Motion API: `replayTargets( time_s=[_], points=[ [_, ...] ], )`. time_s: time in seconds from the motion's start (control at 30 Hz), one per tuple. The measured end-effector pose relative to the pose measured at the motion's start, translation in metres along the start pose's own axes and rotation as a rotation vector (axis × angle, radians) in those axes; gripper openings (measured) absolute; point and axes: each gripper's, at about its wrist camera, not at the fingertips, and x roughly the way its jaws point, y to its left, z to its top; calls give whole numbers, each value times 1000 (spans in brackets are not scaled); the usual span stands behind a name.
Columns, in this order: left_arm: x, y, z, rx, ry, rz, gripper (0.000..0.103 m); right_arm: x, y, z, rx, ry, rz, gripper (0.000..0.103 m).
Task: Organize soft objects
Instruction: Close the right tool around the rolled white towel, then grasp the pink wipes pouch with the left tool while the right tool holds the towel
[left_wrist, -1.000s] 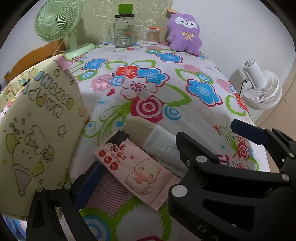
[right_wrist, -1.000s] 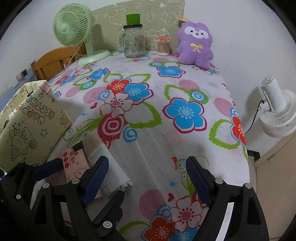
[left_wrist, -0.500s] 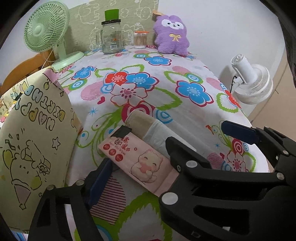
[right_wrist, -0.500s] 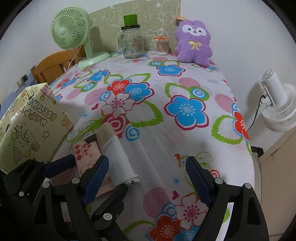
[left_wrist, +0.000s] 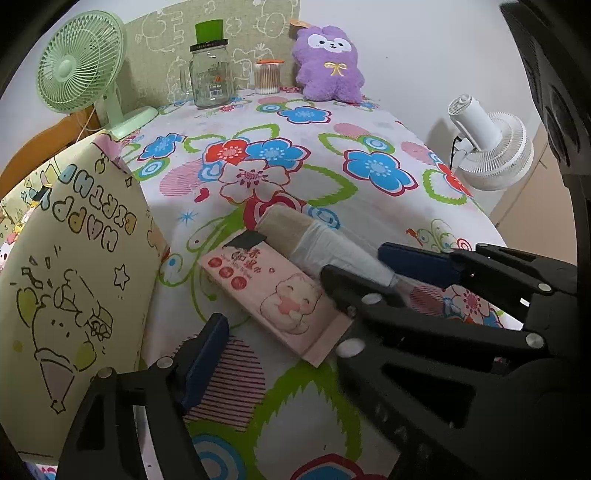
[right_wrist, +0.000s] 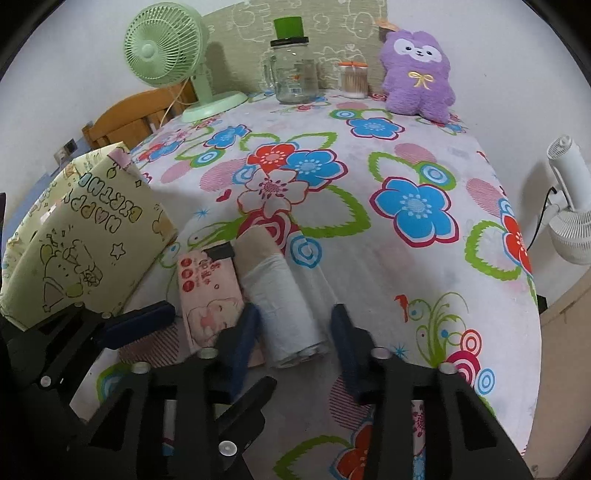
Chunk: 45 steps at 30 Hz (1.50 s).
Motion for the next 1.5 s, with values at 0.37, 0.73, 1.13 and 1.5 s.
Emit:
replayTargets(
  time_s=[0.37,0.73,1.13,1.5],
  points=[
    [-10,0,-12,29,1,9,86,-14,7,-13,6,-5,-32,27],
    [-15,-6,0,10,-44,41,86,-32,-4,-8,34,-66,-91,25],
    [5,-11,20,-7,-19,99,83,-26,-26,4,93,-70,-157,25],
    [15,-5,26,-29,-24,136,76,-12,-30,9,116,-52,-135,25]
  ],
)
